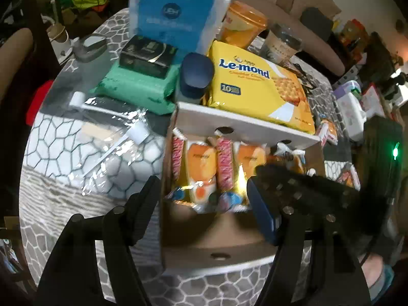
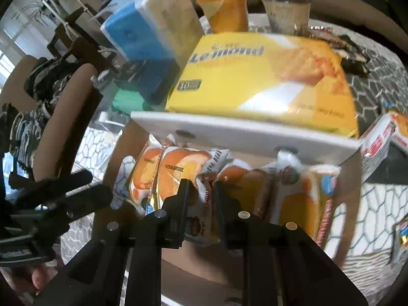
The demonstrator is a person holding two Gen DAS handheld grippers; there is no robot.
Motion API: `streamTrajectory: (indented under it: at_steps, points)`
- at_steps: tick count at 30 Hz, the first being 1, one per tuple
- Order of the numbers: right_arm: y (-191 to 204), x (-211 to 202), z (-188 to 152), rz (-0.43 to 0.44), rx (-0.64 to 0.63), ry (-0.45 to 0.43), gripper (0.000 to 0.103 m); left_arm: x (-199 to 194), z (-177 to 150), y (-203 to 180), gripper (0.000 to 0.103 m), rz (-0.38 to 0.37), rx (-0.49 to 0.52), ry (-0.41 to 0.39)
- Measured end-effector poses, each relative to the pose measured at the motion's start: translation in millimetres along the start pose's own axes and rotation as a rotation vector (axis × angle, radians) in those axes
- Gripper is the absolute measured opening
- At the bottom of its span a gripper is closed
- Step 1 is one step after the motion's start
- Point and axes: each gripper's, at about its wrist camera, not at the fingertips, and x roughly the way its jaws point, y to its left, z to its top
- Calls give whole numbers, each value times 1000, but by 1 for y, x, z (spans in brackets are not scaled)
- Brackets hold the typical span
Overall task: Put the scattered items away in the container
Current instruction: 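Lower the right tool's cake packet into the box and open the right tool, then withdraw both tools from the box back to the scattered packets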
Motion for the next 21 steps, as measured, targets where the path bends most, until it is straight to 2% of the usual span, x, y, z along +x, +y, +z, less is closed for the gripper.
streamTrajectory:
  at_steps: [4,10,13,17,20,21]
  points:
    - [-18,-8,-1,50,79,2,22,16,6,-15,67,18,33,36]
    - [-57,-70,-12,23,93,-81,22,44,6,-27,68,83,80,90]
    - [-82,-104,-28,-21,61,-108,27,43,4,-28,69,92,78,85]
    - [-121,-140,-53,-99,80,-142,48,22,-4,-48,73,81,132,32]
    - [-157,-163,-71,-137,170,-178,53,5,-15,-78,77,33,187,-8]
    - [-169,-169,-77,-143,201,-188,55,2,-20,-91,81,19,205,-10]
